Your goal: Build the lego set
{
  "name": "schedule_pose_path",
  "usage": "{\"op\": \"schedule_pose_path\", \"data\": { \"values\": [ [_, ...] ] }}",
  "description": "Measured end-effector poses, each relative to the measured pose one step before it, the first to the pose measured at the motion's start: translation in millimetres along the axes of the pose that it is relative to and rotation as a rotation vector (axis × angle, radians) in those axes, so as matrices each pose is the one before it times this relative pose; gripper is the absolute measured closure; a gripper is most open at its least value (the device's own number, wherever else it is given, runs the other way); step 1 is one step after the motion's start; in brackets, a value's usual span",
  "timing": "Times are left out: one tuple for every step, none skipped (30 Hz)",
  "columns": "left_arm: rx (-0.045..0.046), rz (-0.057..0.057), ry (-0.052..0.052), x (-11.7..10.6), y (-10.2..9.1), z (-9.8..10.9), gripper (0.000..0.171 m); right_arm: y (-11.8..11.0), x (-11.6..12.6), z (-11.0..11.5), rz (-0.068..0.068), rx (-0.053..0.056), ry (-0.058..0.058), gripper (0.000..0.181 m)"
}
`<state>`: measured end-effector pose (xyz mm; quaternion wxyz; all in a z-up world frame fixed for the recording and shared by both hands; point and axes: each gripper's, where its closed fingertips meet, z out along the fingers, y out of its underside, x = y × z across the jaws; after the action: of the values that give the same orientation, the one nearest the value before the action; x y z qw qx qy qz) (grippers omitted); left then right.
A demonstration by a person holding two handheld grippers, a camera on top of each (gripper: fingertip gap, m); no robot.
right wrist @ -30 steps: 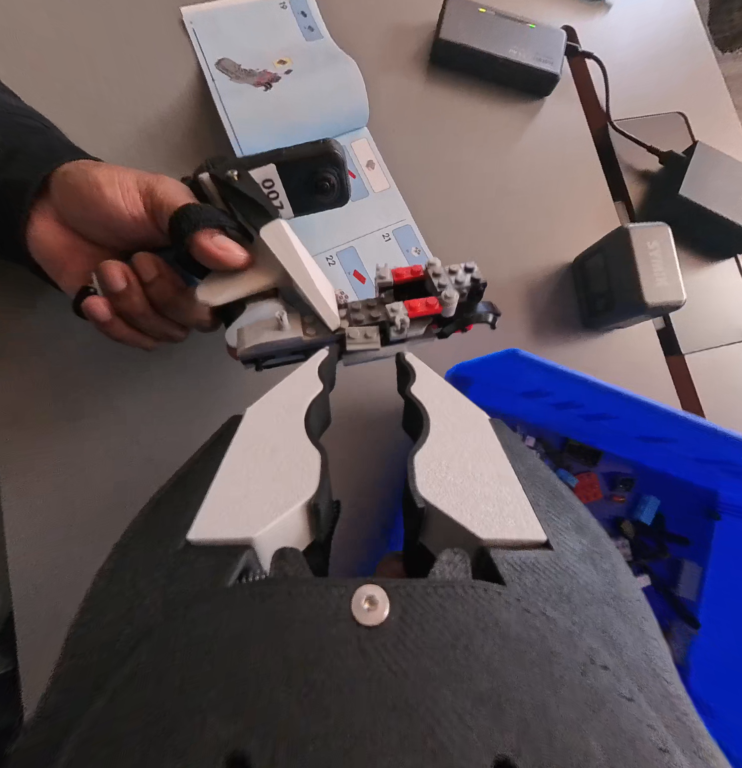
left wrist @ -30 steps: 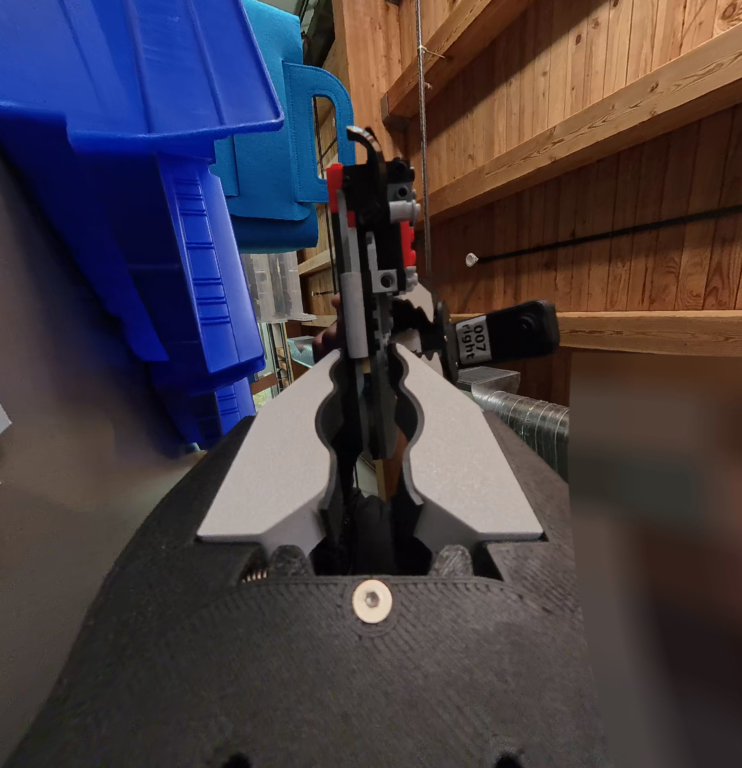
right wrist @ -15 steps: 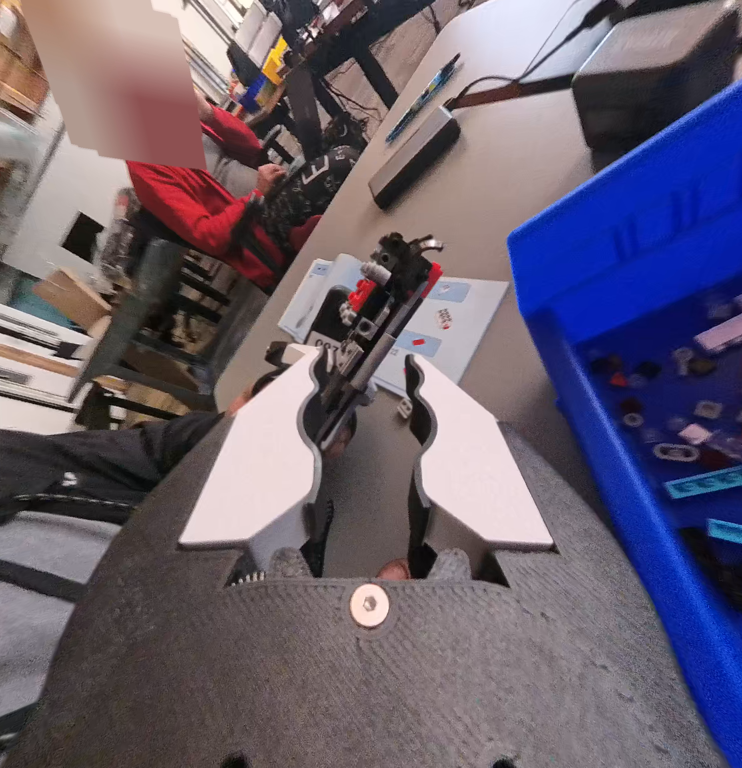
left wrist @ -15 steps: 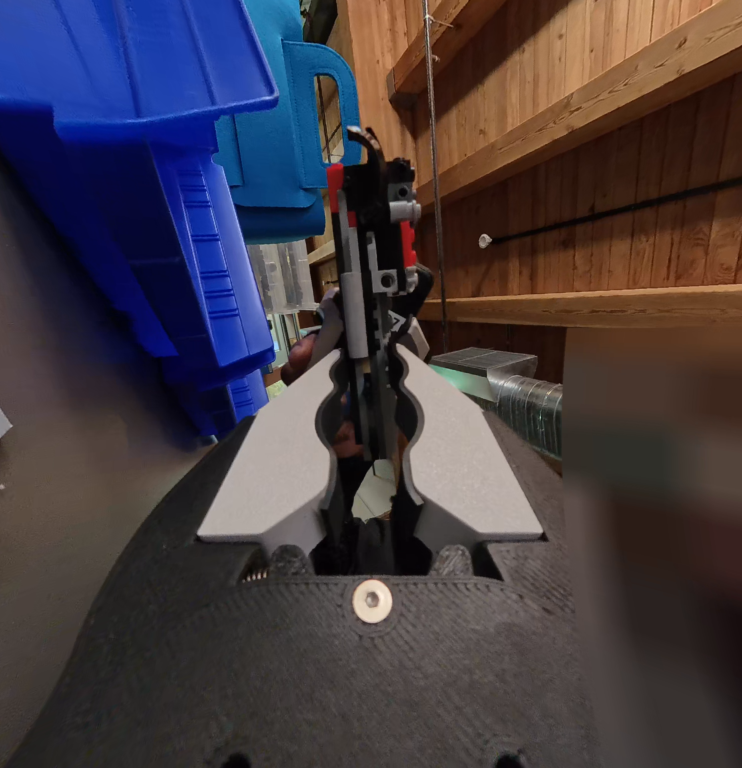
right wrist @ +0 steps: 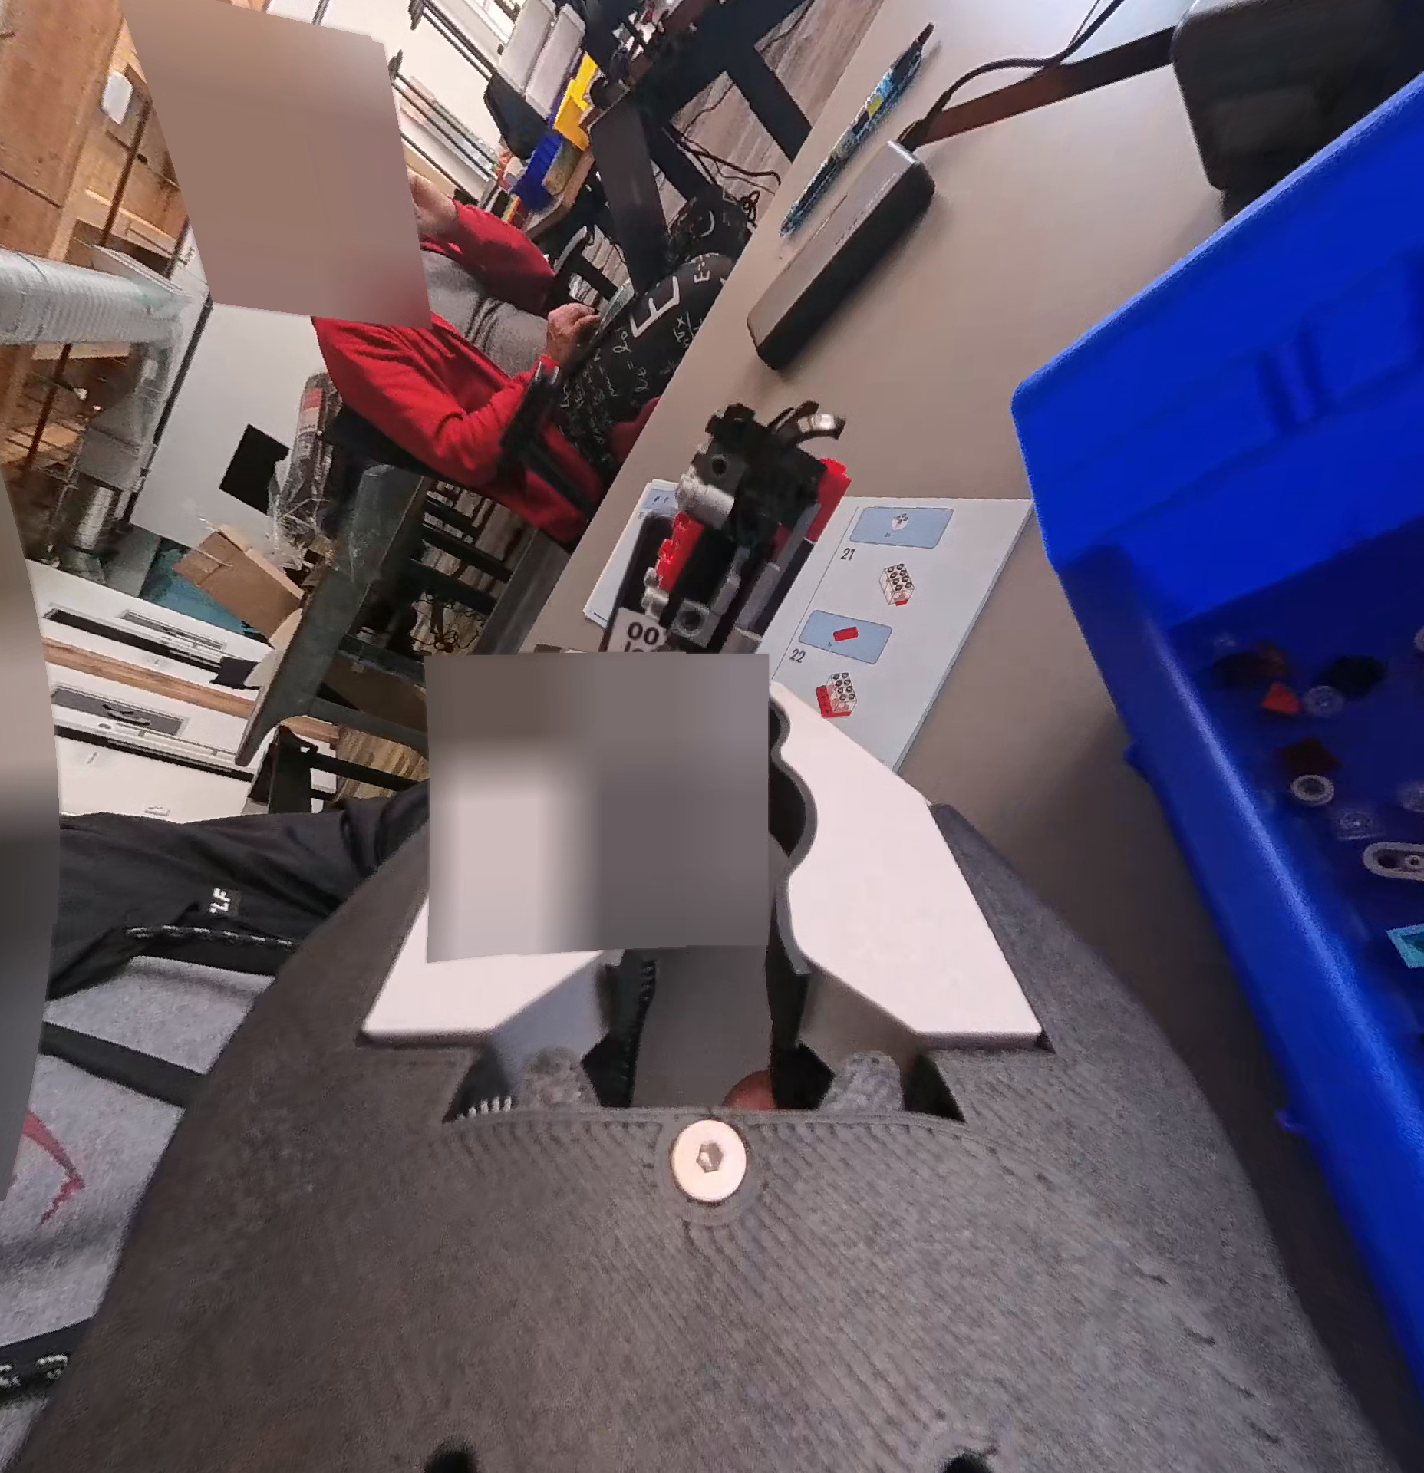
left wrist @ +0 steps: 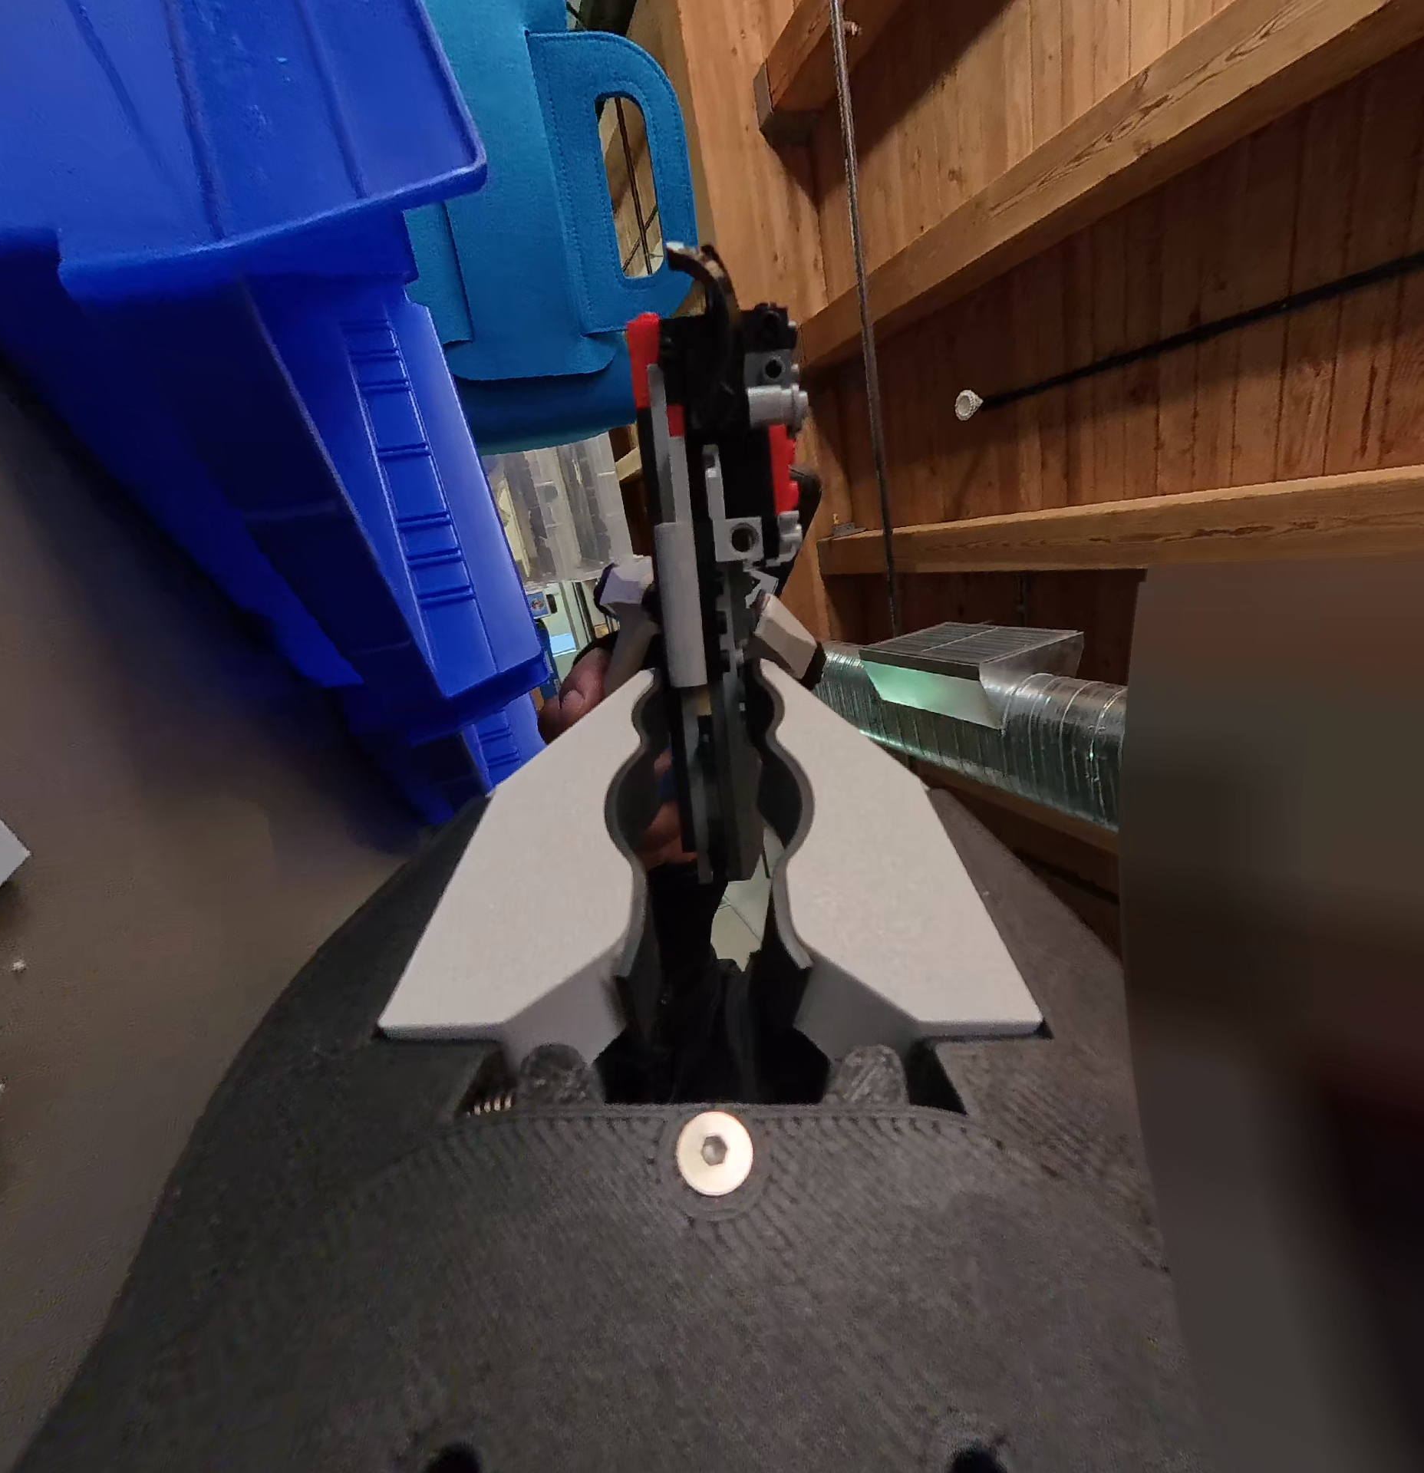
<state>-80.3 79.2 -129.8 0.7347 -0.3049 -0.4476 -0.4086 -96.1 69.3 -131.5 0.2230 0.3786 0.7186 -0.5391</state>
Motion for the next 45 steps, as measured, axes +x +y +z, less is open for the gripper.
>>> {"op": "schedule_pose_path", "data": {
  "values": [
    [-0.0046, 0.0077, -0.0043, -0.29, 0.52, 0.21, 0.153, 0.64, -0.07, -0.17, -0.0036, -0.0029, 0.0002, 0.156],
    [-0.00441, 0.007, -0.0042, -0.32, 0.49, 0.18, 0.153, 0.22, 0.21, -0.27, -0.0063, -0.0009, 0.0032, 0.156],
    [-0.00537, 0.0057, -0.0035, -0.43, 0.56, 0.27, 0.153, -0.16, 0.09, -0.42, -0.0065, 0.0005, 0.0023, 0.157],
    [-0.00937, 0.0063, -0.0024, -0.16, 1.13, 0.39, 0.153, -0.44, -0.36, -0.63, -0.0047, 0.0018, -0.0006, 0.158],
    [-0.00695, 0.0089, -0.0002, 0.31, 0.74, 0.48, 0.153, -0.56, -0.31, -0.63, -0.0035, 0.0015, -0.0005, 0.16],
    [-0.00585, 0.0092, -0.0004, 0.45, 0.55, 0.39, 0.153, -0.36, -0.3, -0.61, -0.004, -0.0002, -0.0015, 0.16],
    [-0.00628, 0.0087, 0.0001, 0.67, 0.54, 0.31, 0.153, -0.1, -0.6, -0.47, -0.0035, -0.0001, -0.0033, 0.161],
    [-0.00538, 0.0075, -0.0001, 0.49, 0.26, 0.12, 0.153, -0.13, -0.56, -0.36, -0.0026, 0.0011, -0.0026, 0.161],
    [-0.00506, 0.0082, 0.0006, 0.71, 0.31, 0.27, 0.153, -0.26, -0.72, -0.36, -0.0031, 0.0033, -0.0023, 0.161],
    [-0.00505, 0.0096, 0.0001, 0.67, 0.37, 0.27, 0.153, -0.36, -0.65, -0.48, -0.0031, 0.0053, -0.0025, 0.161],
    [-0.00653, 0.0094, -0.0018, 0.43, 0.5, 0.32, 0.153, -0.34, -0.44, -0.4, -0.0015, 0.0065, -0.0019, 0.161],
    [-0.00582, 0.0112, -0.0029, 0.28, 0.44, 0.37, 0.153, -0.32, -0.21, -0.34, 0.0003, 0.0073, -0.0014, 0.161],
    [-0.00428, 0.0127, -0.0044, 0.11, 0.24, 0.15, 0.153, -0.08, -0.2, -0.17, 0.0024, 0.0074, -0.0011, 0.161],
    [-0.00394, 0.0111, -0.005, -0.3, 0.09, 0.08, 0.152, -0.06, 0.11, -0.13, 0.0031, 0.0065, 0.0011, 0.161],
    [-0.00304, 0.0096, -0.0037, -0.21, 0.19, -0.05, 0.152, -0.03, 0.1, -0.07, -0.0008, 0.0053, 0.0026, 0.162],
    [-0.00284, 0.0124, -0.0045, -0.12, 0.14, 0.08, 0.152, -0.05, 0.11, -0.2, -0.0037, 0.0051, 0.0037, 0.162],
    [-0.00404, 0.0123, -0.0047, -0.06, 0.25, 0.27, 0.152, -0.11, 0.01, -0.24, -0.0053, 0.0046, 0.0044, 0.162],
    [-0.00466, 0.0104, -0.0041, 0.07, 0.34, 0.18, 0.152, 0.0, 0.0, -0.29, -0.0078, 0.0038, 0.0052, 0.162],
    [-0.00447, 0.0092, -0.0041, -0.01, 0.35, 0.11, 0.152, 0.03, 0.12, -0.27, -0.0088, 0.0035, 0.0068, 0.163],
    [-0.00294, 0.0095, -0.0028, 0.12, 0.37, 0.2, 0.152, 0.03, 0.06, -0.13, -0.0099, 0.0038, 0.0077, 0.163],
    [-0.0028, 0.0072, -0.0021, 0.18, 0.44, 0.22, 0.152, 0.03, 0.19, -0.18, -0.0119, 0.0031, 0.0093, 0.163],
    [-0.00154, 0.0033, -0.0005, 0.09, 0.35, 0.14, 0.152, 0.16, 0.12, -0.11, -0.0111, 0.0025, 0.0089, 0.164],
    [0.00002, 0.0003, 0.0026, 0.21, 0.12, 0.14, 0.152, 0.04, -0.19, -0.18, -0.0068, 0.0017, 0.0062, 0.164],
    [-0.00017, -0.0007, 0.0022, 0.24, 0.1, 0.04, 0.152, 0.12, -0.07, -0.13, -0.0042, 0.0011, 0.0044, 0.164],
    [-0.00138, 0.003, -0.0008, 0.06, 0.2, 0.1, 0.152, 0.2, 0.05, -0.17, -0.0037, 0.0006, 0.0033, 0.164],
    [-0.00221, 0.0073, -0.003, -0.13, 0.23, 0.06, 0.152, 0.13, 0.06, -0.27, -0.0035, 0.0012, 0.0021, 0.164],
    [-0.00248, 0.007, -0.0027, 0.06, 0.12, 0.14, 0.152, 0.12, -0.08, -0.25, -0.0049, 0.0017, 0.0008, 0.164],
    [-0.00167, 0.0046, -0.0013, 0.07, 0.13, 0.05, 0.152, -0.06, -0.17, -0.17, -0.007, 0.0018, 0.0015, 0.164],
    [-0.00026, 0.0003, -0.0002, 0.04, 0.0, 0.02, 0.152, 0.12, -0.03, -0.08, -0.0069, 0.002, 0.0034, 0.163],
    [0.00073, -0.0016, 0.0003, -0.09, -0.05, -0.14, 0.152, 0.11, 0.26, 0.06, -0.0067, 0.0019, 0.0049, 0.164],
    [0.0004, -0.001, -0.0008, -0.31, 0.04, -0.07, 0.152, 0.32, 0.33, 0.2, -0.007, 0.0013, 0.0058, 0.163],
    [0.00033, -0.0024, -0.0016, -0.62, 0.06, -0.15, 0.152, 0.32, 0.53, 0.28, -0.0083, 0.0011, 0.0068, 0.164],
    [0.00093, -0.0034, -0.001, -0.65, 0.04, -0.17, 0.152, 0.42, 0.67, 0.19, -0.0078, 0.0005, 0.0069, 0.164],
    [0.00046, -0.0051, 0.0007, -0.59, 0.08, -0.03, 0.152, 0.49, 0.38, 0.12, -0.0058, -0.001, 0.0049, 0.164],
    [-0.00016, -0.0056, 0.002, -0.44, 0.32, -0.05, 0.152, 0.36, 0.26, -0.14, -0.0029, -0.0023, 0.0021, 0.164],
    [0.00078, -0.0047, 0.0037, 0.05, 0.15, 0.32, 0.152, -0.03, 0.09, -0.2, 0.0035, 0.0, 0.0002, 0.164],
    [0.00388, -0.0048, 0.0042, 0.24, -0.38, 0.15, 0.152, -0.49, -0.15, -0.01, 0.0125, 0.0049, -0.0018, 0.164],
    [0.0034, -0.0082, 0.0058, 0.0, -0.45, -0.21, 0.152, -0.47, -0.4, 0.19, 0.0198, 0.0054, -0.0065, 0.163],
    [0.00271, -0.0126, 0.0071, -0.15, -0.33, -0.33, 0.152, -0.05, -0.26, 0.18, 0.0206, 0.0013, -0.0108, 0.163],
    [0.00335, -0.0112, 0.0056, -0.04, -0.16, 0.01, 0.152, -0.36, 0.08, -0.02, 0.0212, 0.0018, -0.0125, 0.163],
    [0.00414, -0.0061, 0.0046, 0.31, -0.11, 0.31, 0.153, -0.55, -0.27, 0.05, 0.0222, 0.0073, -0.0147, 0.164],
    [0.00189, -0.003, 0.0011, 0.03, 0.1, 0.09, 0.153, -0.14, -0.17, 0.06, 0.0236, 0.0089, -0.0136, 0.165],
    [0.00064, -0.0004, 0.0001, -0.19, 0.07, -0.1, 0.153, 0.0, -0.18, -0.07, 0.024, 0.0083, -0.0126, 0.165],
    [-0.00112, 0.0015, 0.0005, 0.01, 0.04, -0.01, 0.152, 0.23, -0.44, -0.03, 0.0191, 0.0069, -0.0119, 0.163],
    [-0.00077, 0.0035, -0.0029, -0.16, -0.11, -0.04, 0.153, 0.34, -0.1, -0.24, 0.0129, 0.0057, -0.0081, 0.163]
  ]
}}
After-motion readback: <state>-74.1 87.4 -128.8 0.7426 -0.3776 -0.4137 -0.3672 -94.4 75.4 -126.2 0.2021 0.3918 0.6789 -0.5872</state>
